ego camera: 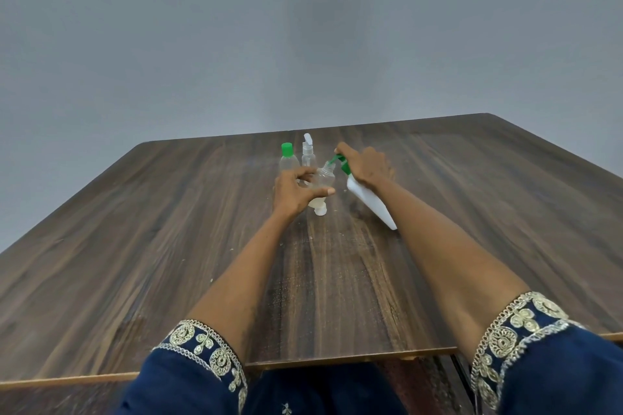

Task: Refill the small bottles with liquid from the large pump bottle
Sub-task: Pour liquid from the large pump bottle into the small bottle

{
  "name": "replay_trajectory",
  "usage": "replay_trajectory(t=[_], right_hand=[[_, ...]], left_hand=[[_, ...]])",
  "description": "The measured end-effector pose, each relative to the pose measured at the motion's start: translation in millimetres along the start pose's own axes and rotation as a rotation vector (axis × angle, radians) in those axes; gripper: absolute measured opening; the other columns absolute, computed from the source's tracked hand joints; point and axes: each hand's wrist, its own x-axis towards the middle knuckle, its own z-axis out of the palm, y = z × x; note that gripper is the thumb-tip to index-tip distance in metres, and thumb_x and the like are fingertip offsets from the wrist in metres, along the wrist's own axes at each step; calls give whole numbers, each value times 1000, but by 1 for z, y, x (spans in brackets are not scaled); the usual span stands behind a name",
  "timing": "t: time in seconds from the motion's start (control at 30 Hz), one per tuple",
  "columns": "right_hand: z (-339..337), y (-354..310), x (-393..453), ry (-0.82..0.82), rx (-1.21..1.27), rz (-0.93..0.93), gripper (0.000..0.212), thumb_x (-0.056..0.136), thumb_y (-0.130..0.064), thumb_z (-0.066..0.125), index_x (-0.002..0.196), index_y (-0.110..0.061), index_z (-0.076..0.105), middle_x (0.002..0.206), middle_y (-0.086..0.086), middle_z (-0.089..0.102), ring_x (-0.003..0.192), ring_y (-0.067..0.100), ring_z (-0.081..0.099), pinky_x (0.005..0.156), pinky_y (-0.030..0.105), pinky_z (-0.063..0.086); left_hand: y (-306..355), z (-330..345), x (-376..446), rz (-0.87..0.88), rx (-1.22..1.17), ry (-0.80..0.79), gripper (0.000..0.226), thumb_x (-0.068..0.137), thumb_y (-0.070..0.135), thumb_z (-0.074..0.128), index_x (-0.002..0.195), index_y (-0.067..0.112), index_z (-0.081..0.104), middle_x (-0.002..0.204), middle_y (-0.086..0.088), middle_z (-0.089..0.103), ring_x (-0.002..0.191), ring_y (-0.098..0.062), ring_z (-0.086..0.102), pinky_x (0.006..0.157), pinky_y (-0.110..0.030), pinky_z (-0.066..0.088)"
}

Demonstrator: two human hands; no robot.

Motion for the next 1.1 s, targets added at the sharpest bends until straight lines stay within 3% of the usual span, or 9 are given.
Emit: replay_trajectory(t=[0.17, 0.33, 0.43, 0.53, 0.6, 0.73, 0.87, 1.1], right_hand=[[-1, -1, 2, -58, -4, -12, 59, 84, -63, 46, 89, -11, 72, 80, 4, 58, 68, 16, 44, 68, 33, 29], [-3, -1, 4, -86, -1, -20, 57, 84, -66, 44, 92, -18, 72, 80, 3, 57, 75, 21, 48, 74, 34, 31], [-1, 0, 4, -61, 3, -22, 56, 84, -63, 45, 90, -15, 73, 86, 5, 62, 68, 13, 45, 69, 33, 30], [-2, 0, 1, -26, 5, -8, 57, 84, -59, 47, 88, -8, 71, 77, 5, 58, 70, 18, 48, 65, 32, 31], [-2, 0, 1, -44, 0, -19, 56, 84, -59, 46, 89, -9, 72, 82, 6, 62, 69, 17, 48, 62, 32, 30], [-4, -4, -1, -80, -11, -20, 66, 70, -70, 38, 89, -17, 72, 86, 5, 64, 69, 12, 46, 59, 32, 28], [-5, -6, -3, -97, -34, -49, 78, 59, -75, 26, 97, -25, 71, 87, 4, 62, 67, 11, 43, 69, 33, 31], [-1, 2, 3, -9, -14, -40, 59, 80, -62, 46, 82, -10, 72, 79, 8, 64, 77, 25, 56, 64, 33, 34]], left_hand=[[-1, 0, 2, -11, -6, 11, 60, 56, 29, 88, 110, 12, 68, 93, 1, 66, 89, -15, 61, 80, -30, 51], [0, 3, 4, -19, -9, 20, 62, 55, 33, 88, 110, 14, 68, 92, 2, 65, 84, -12, 60, 78, -28, 50], [-1, 2, 4, -16, -9, 15, 62, 54, 31, 89, 110, 14, 68, 92, 2, 66, 86, -13, 61, 79, -28, 51], [0, 2, 2, -8, -11, 4, 62, 54, 29, 89, 110, 12, 68, 94, 0, 67, 87, -12, 60, 79, -27, 50], [1, 2, 0, -3, -14, 3, 62, 55, 28, 89, 111, 11, 68, 93, 2, 65, 86, -11, 59, 78, -25, 48], [3, 0, 0, -6, -12, 12, 61, 56, 29, 88, 111, 13, 68, 91, 4, 64, 86, -11, 60, 77, -25, 48], [4, -1, 3, -2, 14, 16, 59, 55, 32, 88, 108, 16, 69, 91, 4, 65, 89, -14, 62, 84, -33, 52], [5, -5, 1, -1, 48, -5, 58, 53, 29, 89, 106, 15, 70, 91, 4, 64, 88, -14, 61, 83, -34, 52]])
